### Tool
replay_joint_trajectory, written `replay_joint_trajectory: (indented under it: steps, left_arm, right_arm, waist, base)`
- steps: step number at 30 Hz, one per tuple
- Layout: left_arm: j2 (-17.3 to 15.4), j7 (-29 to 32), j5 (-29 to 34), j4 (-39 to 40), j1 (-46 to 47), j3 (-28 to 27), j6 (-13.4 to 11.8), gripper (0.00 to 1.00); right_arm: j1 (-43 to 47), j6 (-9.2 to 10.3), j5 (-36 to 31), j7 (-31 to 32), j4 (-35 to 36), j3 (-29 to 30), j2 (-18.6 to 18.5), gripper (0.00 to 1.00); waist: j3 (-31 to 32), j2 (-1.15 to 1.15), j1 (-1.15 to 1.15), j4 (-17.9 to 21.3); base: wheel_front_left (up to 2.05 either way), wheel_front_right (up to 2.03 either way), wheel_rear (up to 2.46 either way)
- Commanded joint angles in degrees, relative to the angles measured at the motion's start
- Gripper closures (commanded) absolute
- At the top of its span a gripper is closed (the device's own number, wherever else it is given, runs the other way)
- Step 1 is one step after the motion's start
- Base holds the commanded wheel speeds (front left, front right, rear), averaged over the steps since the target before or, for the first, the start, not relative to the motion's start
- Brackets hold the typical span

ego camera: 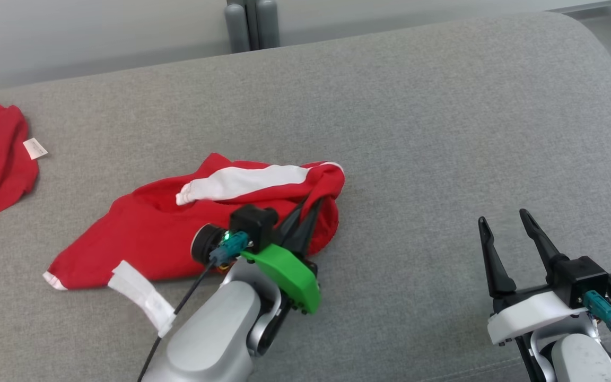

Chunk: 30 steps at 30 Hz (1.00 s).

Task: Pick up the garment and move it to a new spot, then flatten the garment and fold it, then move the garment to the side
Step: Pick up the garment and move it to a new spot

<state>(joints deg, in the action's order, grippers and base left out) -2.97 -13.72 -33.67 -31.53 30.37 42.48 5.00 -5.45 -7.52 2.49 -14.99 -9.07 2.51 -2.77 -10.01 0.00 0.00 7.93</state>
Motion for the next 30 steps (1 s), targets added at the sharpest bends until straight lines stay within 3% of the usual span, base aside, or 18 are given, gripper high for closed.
replay_joint_trajectory:
  steps: [1, 6, 12, 14, 15, 24, 30]
  left_arm:
    - [0.1, -0.6, -1.0, 1.0, 2.1, 1.1, -0.3, 1.0]
    - [0.0, -1.0, -4.3, 1.7, 4.6, 7.1, -2.3, 1.0]
    - [0.0, -0.1, -7.6, -2.6, 3.6, 13.6, -2.7, 1.0]
    - [0.0, -0.1, -8.3, -3.9, 3.4, 15.7, -2.4, 0.58]
    - [0.0, -0.1, -8.5, -4.5, 3.4, 16.7, -2.3, 0.02]
    - [0.0, -1.3, -9.6, -4.5, 4.5, 21.3, -1.9, 0.0]
    - [0.0, -1.5, -6.9, -1.1, 3.1, 17.7, -3.0, 0.0]
  right_arm:
    - [-0.8, 0.06, 0.4, -0.2, -0.2, -0.3, -0.1, 0.0]
    - [-1.2, 0.06, 0.4, -0.2, -0.7, -0.9, -0.1, 0.0]
    - [-1.1, 0.06, 0.5, -0.2, -0.8, -1.2, -0.1, 0.0]
    - [-1.2, 0.06, 0.6, -0.2, -0.8, -1.3, -0.1, 0.0]
    - [-1.2, 0.06, 0.5, -0.2, -0.9, -1.3, -0.1, 0.0]
    - [-0.4, 0.06, -0.3, -0.2, -1.1, -0.8, -0.1, 0.0]
    - [0.2, 0.06, -1.1, -0.2, -0.8, -0.4, -0.1, 0.0]
  waist:
    - [-0.2, 0.0, 0.0, -0.1]
    - [-0.1, 0.0, 0.0, 0.3]
    - [-0.6, 0.0, 0.0, 0.3]
    - [-0.8, 0.0, 0.0, 0.2]
    - [-0.8, 0.0, 0.0, 0.1]
    - [0.2, 0.0, 0.0, -1.7]
    - [1.9, 0.0, 0.0, -3.3]
  base:
    - [0.0, 0.0, 0.0]
    - [0.0, 0.0, 0.0]
    - [0.0, 0.0, 0.0]
    - [0.0, 0.0, 0.0]
    - [0.0, 0.0, 0.0]
    - [0.0, 0.0, 0.0]
    - [0.0, 0.0, 0.0]
